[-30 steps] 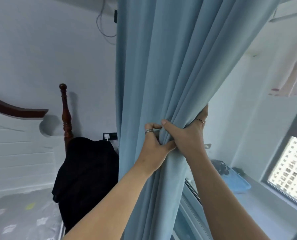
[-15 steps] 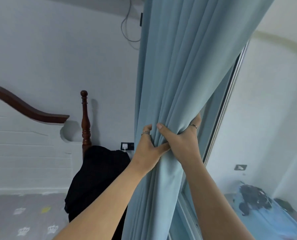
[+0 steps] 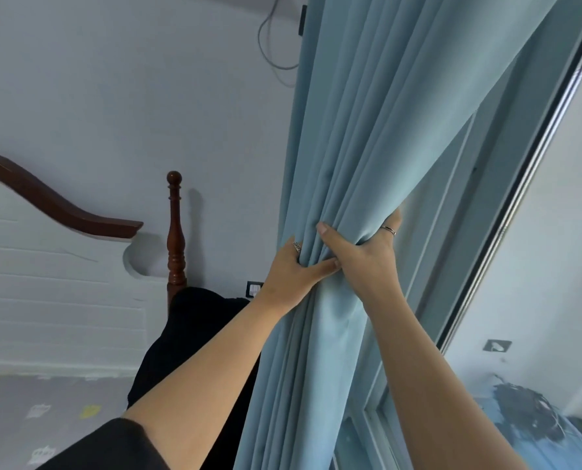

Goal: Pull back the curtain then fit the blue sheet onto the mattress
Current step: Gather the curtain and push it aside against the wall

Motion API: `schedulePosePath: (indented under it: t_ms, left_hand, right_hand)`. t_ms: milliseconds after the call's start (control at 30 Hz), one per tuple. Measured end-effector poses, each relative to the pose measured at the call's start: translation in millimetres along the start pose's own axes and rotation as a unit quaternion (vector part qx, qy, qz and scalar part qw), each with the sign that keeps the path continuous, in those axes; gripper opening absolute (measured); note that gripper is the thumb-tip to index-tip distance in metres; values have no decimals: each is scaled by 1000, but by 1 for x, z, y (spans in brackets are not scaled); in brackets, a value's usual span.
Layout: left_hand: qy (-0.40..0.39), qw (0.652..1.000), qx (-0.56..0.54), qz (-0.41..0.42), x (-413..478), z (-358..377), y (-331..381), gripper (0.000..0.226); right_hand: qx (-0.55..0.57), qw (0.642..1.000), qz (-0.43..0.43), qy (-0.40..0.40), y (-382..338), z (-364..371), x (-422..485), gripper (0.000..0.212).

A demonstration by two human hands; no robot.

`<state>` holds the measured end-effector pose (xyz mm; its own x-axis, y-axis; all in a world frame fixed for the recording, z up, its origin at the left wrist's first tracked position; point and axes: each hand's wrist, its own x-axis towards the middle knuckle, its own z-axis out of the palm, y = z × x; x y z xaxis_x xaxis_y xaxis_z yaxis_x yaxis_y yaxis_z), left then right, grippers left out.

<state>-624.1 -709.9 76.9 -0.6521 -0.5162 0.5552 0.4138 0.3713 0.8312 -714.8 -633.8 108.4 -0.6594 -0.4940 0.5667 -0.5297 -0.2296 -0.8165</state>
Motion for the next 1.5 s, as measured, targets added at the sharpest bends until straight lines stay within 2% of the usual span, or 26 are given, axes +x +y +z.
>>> schedulePosePath:
  t_ms: [67, 133, 267, 333, 367, 467, 533, 633, 700, 800, 833, 900, 1000, 1067, 1100, 1167, 1233, 1367, 1500]
  left_hand:
    - [35, 999, 9, -16, 17, -14, -26, 35]
    - [34, 999, -15, -12, 36, -17, -47, 35]
    - [107, 992, -53, 41, 68, -21, -84, 65]
    - [108, 991, -71, 46, 89, -30, -104, 72]
    - [114, 990, -61, 54, 99, -34, -111, 68]
    - [166, 981, 77, 67, 133, -53, -133, 61]
    - [138, 986, 83, 52, 156, -68, -149, 65]
    - [43, 998, -37, -26, 183, -78, -172, 68]
    - [37, 996, -67, -46, 198, -79, -187, 56]
    - [16, 992, -120, -31, 221, -84, -204, 26]
    - [17, 991, -126, -33, 233, -86, -214, 24]
    - [37, 992, -108, -55, 249, -88, -225, 36]
    - [106, 990, -64, -72, 275, -89, -242, 79]
    - [93, 992, -54, -64, 294, -94, -251, 89]
    - [59, 993, -66, -73, 306, -96, -256, 81]
    - [-30, 993, -86, -76, 326, -101, -266, 45]
    - [-55, 993, -86, -63, 339, -104, -276, 28]
    - [-53, 991, -107, -65, 366, -99, -304, 32]
    - [46, 993, -100, -45, 396, -100, -333, 52]
  right_hand:
    - [-14, 1000, -7, 2, 6, -2, 14, 95]
    - [-40, 999, -6, 26, 16, 21, 31, 97]
    - [-82, 993, -14, 80, 39, 43, 59, 116]
    - [-111, 989, -5, 101, 52, 60, 79, 120]
    - [-118, 987, 4, 108, 58, 67, 88, 121]
    - [-138, 984, 17, 115, 76, 84, 117, 120]
    - [-154, 981, 18, 121, 88, 96, 135, 118]
    - [-160, 979, 20, 121, 109, 110, 160, 112]
    - [-159, 980, 25, 114, 123, 119, 179, 103]
    - [-158, 979, 26, 124, 143, 129, 204, 98]
    - [-159, 978, 20, 130, 153, 133, 217, 97]
    - [-169, 974, 11, 151, 164, 140, 231, 96]
    - [-190, 965, -5, 180, 183, 151, 257, 95]
    - [-184, 963, -22, 193, 194, 157, 275, 95]
    - [-175, 965, -28, 195, 201, 159, 286, 95]
    - [-162, 967, -31, 196, 216, 164, 304, 92]
    - [-158, 968, -28, 195, 230, 168, 316, 91]
    - [-156, 968, -22, 194, 257, 174, 342, 93]
    - [-166, 965, -18, 202, 275, 191, 375, 101]
